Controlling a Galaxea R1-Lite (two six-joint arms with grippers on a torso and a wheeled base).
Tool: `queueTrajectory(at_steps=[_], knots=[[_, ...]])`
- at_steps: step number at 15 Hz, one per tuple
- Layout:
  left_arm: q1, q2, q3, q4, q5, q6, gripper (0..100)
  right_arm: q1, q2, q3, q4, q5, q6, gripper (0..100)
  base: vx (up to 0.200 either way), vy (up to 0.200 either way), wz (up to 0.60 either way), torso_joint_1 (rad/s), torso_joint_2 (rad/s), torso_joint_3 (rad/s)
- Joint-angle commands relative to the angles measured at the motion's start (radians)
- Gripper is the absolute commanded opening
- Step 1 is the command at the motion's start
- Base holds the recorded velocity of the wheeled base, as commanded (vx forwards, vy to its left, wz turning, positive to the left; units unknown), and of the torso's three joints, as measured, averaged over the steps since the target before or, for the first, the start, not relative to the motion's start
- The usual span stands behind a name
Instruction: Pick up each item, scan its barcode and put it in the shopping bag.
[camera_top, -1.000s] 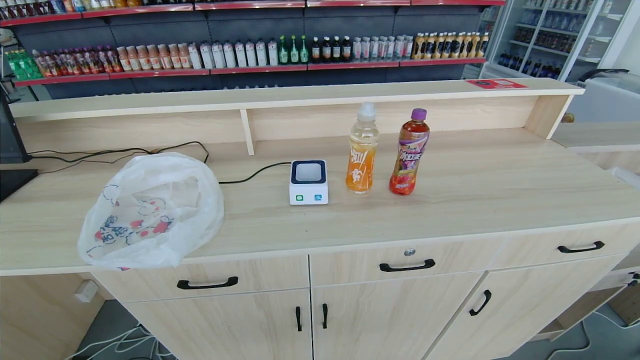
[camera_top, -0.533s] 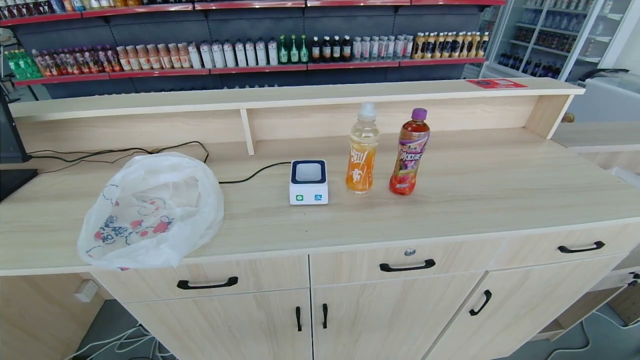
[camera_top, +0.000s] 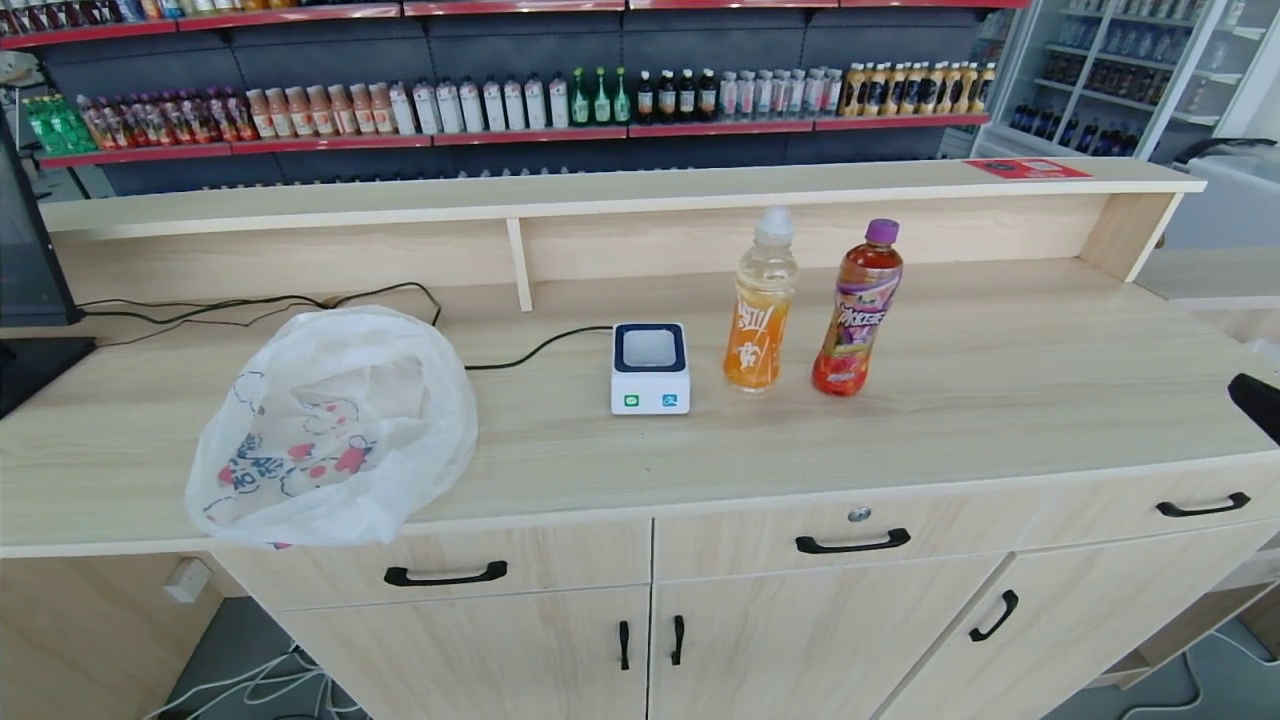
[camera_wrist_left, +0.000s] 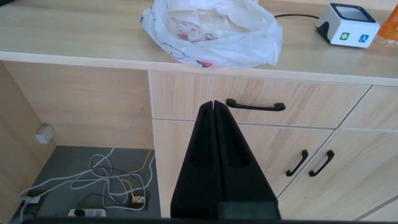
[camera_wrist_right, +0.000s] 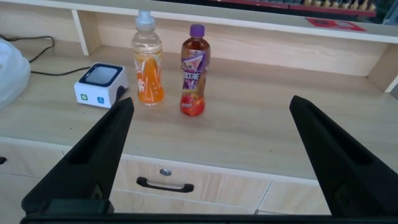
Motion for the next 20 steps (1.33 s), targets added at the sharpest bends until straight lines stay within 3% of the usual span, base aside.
queueTrajectory(at_steps=[1, 5, 11, 20], knots=[[0.001, 0.0, 0.0, -0.001, 0.001, -0.001, 0, 0.001, 0.037, -0.002, -0.003, 0.0, 0.0, 100, 0.0, 0.2, 0.0, 0.007, 0.01, 0.002], [0.001, 0.0, 0.0, -0.001, 0.001, -0.001, 0, 0.001, 0.123, -0.011, -0.046, 0.0, 0.003, 100, 0.0, 0.15, 0.0, 0.001, 0.0, 0.004], [0.001, 0.0, 0.0, -0.001, 0.001, -0.001, 0, 0.012, 0.568, -0.14, -0.491, 0.002, 0.038, 100, 0.0, 0.0, 0.0, 0.0, 0.0, 0.0], [0.001, 0.0, 0.0, -0.001, 0.001, -0.001, 0, 0.077, 0.924, -0.338, -0.63, 0.074, 0.108, 100, 0.022, 0.0, 0.0, 0.001, 0.0, 0.0]])
